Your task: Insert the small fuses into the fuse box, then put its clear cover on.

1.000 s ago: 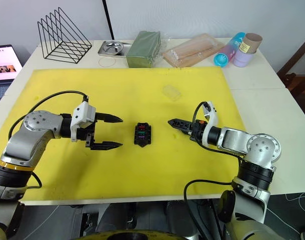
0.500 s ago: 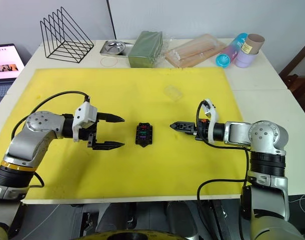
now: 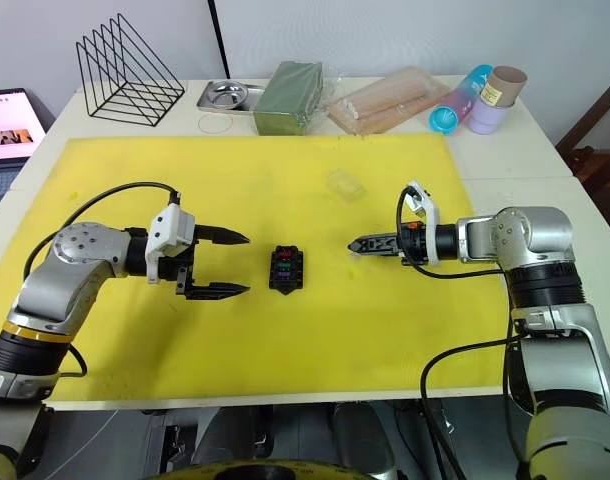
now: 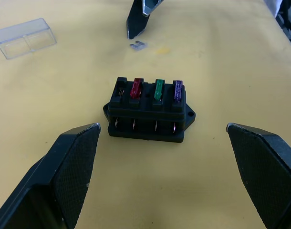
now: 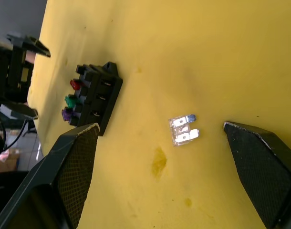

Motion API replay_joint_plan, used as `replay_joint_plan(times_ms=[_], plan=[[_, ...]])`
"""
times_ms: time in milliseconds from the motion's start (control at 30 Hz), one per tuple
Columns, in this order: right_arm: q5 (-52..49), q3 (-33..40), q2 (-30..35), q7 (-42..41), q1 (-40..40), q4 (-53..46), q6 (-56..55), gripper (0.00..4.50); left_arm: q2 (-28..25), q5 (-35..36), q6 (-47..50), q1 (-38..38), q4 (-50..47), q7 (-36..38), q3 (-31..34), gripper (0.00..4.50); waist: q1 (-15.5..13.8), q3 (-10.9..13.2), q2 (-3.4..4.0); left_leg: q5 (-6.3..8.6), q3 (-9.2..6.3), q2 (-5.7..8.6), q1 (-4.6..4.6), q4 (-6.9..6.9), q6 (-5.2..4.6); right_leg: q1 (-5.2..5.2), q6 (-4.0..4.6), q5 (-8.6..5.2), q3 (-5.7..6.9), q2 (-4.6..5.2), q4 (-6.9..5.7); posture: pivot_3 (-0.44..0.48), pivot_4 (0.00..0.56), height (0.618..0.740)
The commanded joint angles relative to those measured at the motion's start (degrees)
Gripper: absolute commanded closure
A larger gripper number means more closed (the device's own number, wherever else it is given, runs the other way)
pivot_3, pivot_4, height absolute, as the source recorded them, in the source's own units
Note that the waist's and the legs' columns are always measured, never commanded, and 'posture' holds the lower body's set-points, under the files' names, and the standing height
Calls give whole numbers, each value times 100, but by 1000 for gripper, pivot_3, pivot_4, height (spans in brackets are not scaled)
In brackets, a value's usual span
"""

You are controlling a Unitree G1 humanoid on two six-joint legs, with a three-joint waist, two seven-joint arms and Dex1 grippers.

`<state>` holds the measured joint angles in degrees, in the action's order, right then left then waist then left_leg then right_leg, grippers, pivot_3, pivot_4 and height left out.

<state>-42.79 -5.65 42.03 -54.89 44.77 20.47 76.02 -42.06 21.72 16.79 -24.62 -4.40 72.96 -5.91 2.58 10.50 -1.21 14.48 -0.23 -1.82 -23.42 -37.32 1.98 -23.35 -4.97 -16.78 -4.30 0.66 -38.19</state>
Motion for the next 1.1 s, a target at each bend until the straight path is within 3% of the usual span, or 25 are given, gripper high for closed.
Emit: replay_joint_plan(times_ms=[33, 700, 800, 967, 1100], plan=[[124, -262, -82, -431, 245, 25, -49, 29, 7, -20, -99, -53, -55, -22, 50, 0, 5, 0, 0, 0, 0, 0, 0, 0, 0, -1, 0, 0, -1, 0, 0, 0, 150, 740], [974, -885, -262, -1250, 485, 575, -420, 29, 28, -34, -120, -24, -113, -119, 33, 0, -5, 0, 0, 0, -3, 0, -1, 0, 0, -2, 0, 0, 2, 2, -2, 0, 150, 740], [1028, -884, -290, -1337, 518, 619, -460, 679, 30, -42, -132, -18, -120, -123, 29, 0, -5, 0, 0, 0, -3, 0, 0, -1, 0, -2, 1, 0, 2, 2, -2, 0, 150, 740], [1155, -903, -340, -1392, 554, 631, -497, 2477, 40, -48, -119, -15, -153, -130, 34, 0, -6, 0, 1, 0, -3, 0, -1, 1, 0, -3, 1, 0, 3, 2, -2, 0, 150, 740], [1282, -954, -349, -1446, 559, 629, -581, 2477, 54, -52, -104, -32, -155, -134, 26, 0, -4, 0, 1, 0, -3, 0, -1, 1, 0, -3, 1, 0, 2, 2, -3, 0, 150, 740]])
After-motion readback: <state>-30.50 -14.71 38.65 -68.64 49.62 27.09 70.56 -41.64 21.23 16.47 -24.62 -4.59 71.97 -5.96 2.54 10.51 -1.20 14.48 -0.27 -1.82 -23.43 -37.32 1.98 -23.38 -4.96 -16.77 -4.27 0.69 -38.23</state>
